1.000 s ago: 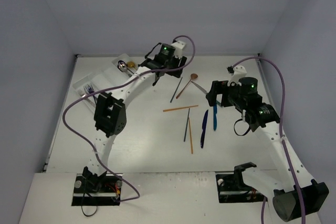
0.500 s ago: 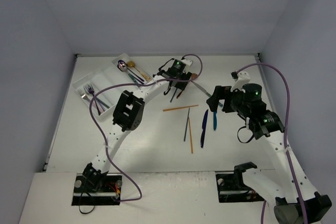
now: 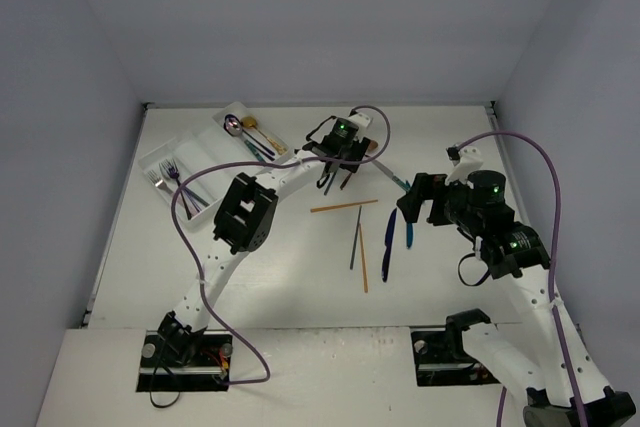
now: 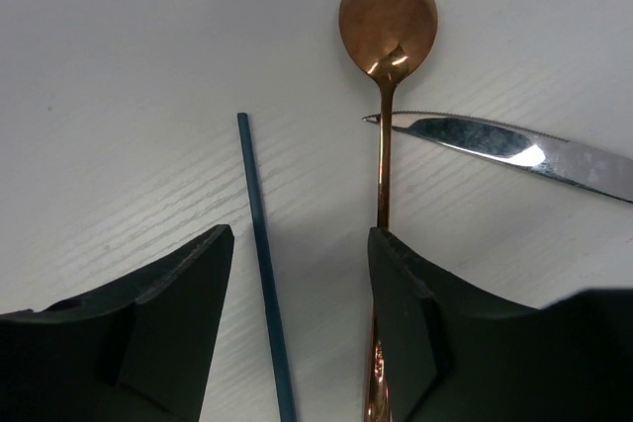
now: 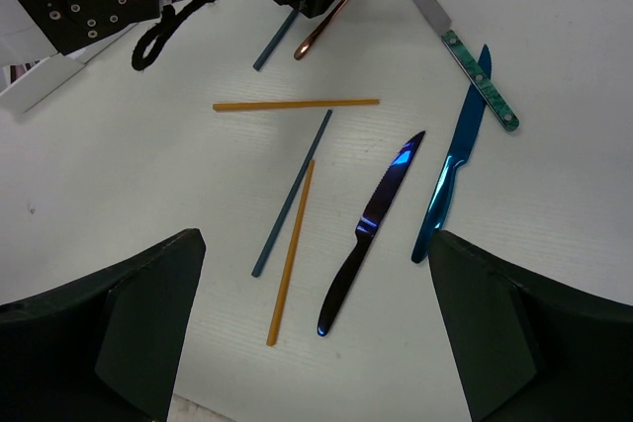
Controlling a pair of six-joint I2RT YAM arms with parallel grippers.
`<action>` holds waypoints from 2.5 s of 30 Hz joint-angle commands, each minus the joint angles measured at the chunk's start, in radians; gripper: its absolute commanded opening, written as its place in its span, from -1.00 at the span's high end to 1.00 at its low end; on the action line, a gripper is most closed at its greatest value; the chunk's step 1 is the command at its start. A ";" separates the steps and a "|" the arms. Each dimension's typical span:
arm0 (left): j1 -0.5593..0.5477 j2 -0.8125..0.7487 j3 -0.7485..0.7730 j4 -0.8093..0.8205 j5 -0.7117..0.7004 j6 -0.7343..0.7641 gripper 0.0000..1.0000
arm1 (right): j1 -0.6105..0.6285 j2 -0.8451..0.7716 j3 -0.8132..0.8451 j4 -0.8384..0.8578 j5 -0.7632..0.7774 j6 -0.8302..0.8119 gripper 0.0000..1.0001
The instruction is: Sort the eating utensils into containers
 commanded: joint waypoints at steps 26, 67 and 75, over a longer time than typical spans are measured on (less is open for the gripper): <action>-0.031 0.025 0.071 0.081 0.118 -0.079 0.50 | -0.003 -0.050 0.012 -0.037 0.012 0.030 -0.87; 0.296 -0.379 -0.392 0.285 -0.479 -0.586 1.00 | -0.003 0.055 0.088 -0.042 0.102 -0.002 -0.89; 0.346 -0.299 -0.323 0.208 -0.507 -0.645 0.71 | -0.003 0.058 0.084 -0.042 0.110 0.012 -0.89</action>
